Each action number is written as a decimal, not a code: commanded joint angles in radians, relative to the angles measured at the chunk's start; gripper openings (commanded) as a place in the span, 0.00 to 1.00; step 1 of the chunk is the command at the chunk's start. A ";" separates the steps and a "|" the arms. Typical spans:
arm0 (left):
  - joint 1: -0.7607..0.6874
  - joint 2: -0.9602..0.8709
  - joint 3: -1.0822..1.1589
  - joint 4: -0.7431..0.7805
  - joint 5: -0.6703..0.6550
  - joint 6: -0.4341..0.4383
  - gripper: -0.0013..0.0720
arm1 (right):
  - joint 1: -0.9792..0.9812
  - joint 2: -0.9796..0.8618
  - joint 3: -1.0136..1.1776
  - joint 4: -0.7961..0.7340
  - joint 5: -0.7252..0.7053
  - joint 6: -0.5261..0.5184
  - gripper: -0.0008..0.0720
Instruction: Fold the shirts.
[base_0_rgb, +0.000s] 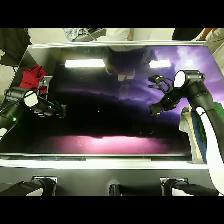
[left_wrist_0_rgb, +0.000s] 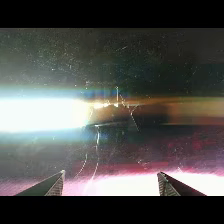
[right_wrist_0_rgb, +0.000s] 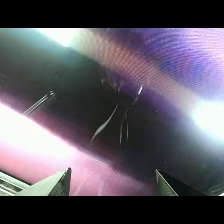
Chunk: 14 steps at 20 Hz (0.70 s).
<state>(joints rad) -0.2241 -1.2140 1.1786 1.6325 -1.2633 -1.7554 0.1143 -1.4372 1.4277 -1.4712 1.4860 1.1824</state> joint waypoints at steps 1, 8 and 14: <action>0.000 0.001 0.000 0.000 0.000 0.000 0.93 | 0.001 0.000 0.000 0.000 0.000 0.000 0.87; 0.000 0.001 -0.001 -0.009 0.043 0.000 0.93 | 0.001 0.000 0.000 -0.008 -0.004 0.003 0.87; 0.029 -0.026 0.020 -0.018 0.351 0.025 1.00 | 0.001 -0.001 -0.001 -0.037 -0.101 0.003 0.96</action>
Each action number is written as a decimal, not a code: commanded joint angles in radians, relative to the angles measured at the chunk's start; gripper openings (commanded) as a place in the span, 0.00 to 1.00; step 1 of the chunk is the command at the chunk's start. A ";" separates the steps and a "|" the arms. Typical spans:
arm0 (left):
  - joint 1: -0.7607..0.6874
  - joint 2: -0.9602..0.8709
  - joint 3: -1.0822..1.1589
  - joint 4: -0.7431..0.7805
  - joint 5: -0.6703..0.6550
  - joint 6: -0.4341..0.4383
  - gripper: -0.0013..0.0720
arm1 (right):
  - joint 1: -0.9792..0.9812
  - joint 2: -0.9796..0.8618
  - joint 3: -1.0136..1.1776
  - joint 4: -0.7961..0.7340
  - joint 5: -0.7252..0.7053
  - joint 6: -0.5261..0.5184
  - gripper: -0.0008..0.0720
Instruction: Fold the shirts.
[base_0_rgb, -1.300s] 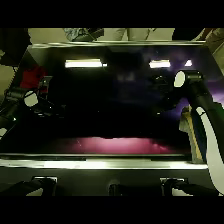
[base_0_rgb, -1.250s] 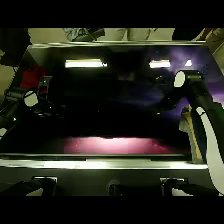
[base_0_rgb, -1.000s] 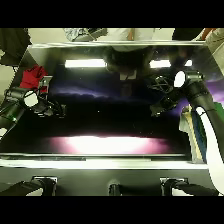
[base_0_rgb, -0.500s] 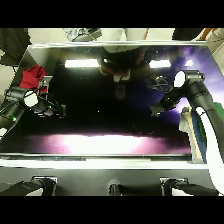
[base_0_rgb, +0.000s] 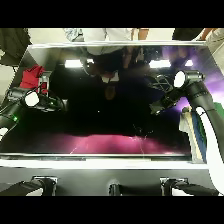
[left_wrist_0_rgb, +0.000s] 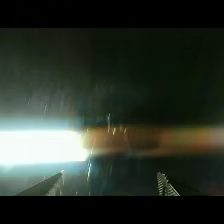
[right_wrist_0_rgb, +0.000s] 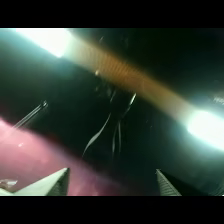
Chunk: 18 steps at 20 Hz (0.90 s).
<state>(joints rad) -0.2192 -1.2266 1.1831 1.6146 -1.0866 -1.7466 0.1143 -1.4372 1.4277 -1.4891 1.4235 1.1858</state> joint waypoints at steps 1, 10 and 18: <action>0.060 -0.037 0.056 -0.004 0.215 0.000 1.00 | 0.001 -0.001 0.000 -0.019 -0.046 0.000 0.96; 0.747 -0.627 0.585 -0.803 0.100 -0.165 1.00 | 0.002 -0.001 -0.001 0.039 -0.122 -0.002 0.95; 0.733 -0.793 0.585 -0.890 0.406 -0.095 1.00 | 0.002 -0.001 -0.001 0.058 -0.148 -0.004 0.94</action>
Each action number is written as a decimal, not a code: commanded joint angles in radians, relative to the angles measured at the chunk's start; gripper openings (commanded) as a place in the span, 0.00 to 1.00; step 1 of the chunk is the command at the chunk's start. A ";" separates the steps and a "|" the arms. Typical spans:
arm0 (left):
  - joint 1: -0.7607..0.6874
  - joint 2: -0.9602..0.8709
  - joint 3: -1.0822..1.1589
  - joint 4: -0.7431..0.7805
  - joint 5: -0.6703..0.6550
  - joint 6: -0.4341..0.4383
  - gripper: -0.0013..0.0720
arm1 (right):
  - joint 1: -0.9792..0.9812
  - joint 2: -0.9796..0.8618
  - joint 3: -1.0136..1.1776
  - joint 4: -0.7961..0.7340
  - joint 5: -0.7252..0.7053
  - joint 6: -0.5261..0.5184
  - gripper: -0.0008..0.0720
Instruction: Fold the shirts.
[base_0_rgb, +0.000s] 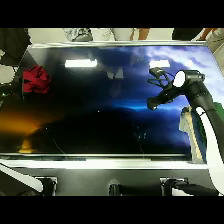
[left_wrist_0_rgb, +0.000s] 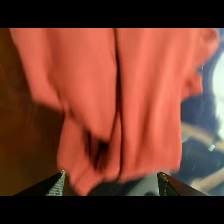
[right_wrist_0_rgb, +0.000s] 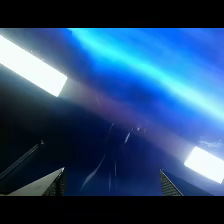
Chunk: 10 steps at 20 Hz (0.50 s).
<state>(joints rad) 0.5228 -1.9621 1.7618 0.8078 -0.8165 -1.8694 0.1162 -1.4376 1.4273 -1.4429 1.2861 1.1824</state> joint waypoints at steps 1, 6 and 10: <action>-0.019 -0.076 0.006 -0.138 0.161 0.057 1.00 | 0.000 0.000 0.000 0.021 -0.009 -0.001 0.94; -0.081 -0.136 0.006 -0.312 0.297 0.276 1.00 | 0.000 0.000 0.000 0.054 0.013 0.000 0.94; -0.102 -0.141 0.010 -0.311 0.392 0.304 0.42 | 0.000 0.000 0.000 0.063 0.079 0.000 0.94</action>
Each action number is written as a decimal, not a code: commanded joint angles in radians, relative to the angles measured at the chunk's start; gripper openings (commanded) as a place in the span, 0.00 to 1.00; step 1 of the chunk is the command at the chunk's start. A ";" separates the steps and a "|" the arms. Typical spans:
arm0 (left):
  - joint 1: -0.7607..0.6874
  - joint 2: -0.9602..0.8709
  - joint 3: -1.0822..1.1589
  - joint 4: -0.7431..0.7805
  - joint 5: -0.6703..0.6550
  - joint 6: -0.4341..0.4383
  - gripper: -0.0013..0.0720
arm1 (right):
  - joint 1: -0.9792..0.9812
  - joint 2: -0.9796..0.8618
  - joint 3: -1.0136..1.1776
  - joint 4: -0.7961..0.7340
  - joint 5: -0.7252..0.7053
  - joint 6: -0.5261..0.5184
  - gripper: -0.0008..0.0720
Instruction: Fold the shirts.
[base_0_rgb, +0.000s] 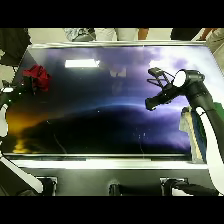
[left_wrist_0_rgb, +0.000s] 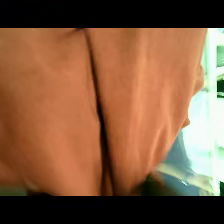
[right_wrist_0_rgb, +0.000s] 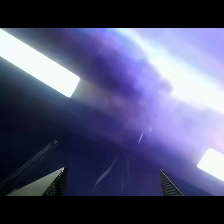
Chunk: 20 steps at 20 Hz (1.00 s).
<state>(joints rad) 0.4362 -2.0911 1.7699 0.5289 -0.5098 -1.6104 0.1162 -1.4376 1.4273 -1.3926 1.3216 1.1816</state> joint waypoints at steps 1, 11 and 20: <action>-0.013 -0.013 0.002 -0.032 0.077 0.016 0.06 | 0.000 0.000 0.000 0.018 0.053 0.000 0.94; -0.119 0.503 0.002 0.017 -0.270 0.451 0.05 | -0.001 0.158 0.063 -0.276 0.042 -0.090 0.95; -0.492 1.002 0.002 0.255 -0.587 0.308 0.05 | -0.001 0.571 0.089 -0.303 0.125 -0.067 0.94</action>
<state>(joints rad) 0.0662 -1.1900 1.7725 0.7376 -0.9936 -1.2488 0.1143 -0.9775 1.5124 -1.6814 1.3987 1.1038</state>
